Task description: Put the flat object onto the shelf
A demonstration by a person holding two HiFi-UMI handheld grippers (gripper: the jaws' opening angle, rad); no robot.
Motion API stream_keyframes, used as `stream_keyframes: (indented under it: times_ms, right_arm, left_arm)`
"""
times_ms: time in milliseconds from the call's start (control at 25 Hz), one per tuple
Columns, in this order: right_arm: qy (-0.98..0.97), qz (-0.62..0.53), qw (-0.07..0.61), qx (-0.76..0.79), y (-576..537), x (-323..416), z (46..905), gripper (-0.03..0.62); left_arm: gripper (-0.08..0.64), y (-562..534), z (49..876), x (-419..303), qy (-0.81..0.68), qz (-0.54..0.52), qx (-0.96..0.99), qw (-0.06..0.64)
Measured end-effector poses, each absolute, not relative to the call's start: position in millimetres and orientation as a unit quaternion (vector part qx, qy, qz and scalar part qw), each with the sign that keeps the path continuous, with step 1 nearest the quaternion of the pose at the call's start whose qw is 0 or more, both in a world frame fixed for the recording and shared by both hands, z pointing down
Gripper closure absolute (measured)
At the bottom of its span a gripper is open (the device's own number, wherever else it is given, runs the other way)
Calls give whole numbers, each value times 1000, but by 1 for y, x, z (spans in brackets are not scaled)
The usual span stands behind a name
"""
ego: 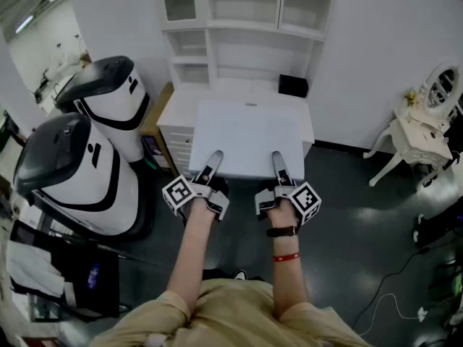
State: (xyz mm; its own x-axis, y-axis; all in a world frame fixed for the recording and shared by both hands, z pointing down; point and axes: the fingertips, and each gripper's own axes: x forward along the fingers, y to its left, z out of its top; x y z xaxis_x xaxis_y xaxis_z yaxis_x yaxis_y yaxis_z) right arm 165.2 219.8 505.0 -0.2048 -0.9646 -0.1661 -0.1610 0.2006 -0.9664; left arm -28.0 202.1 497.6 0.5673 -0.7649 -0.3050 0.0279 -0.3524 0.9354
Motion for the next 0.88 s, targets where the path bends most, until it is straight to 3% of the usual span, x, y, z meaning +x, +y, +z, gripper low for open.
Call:
stream_keyframes:
  times_ms: [880]
  right_arm:
    - [633, -469, 437, -433, 189, 185, 520, 252]
  left_arm:
    - [252, 177, 513, -8, -271, -396, 709, 517]
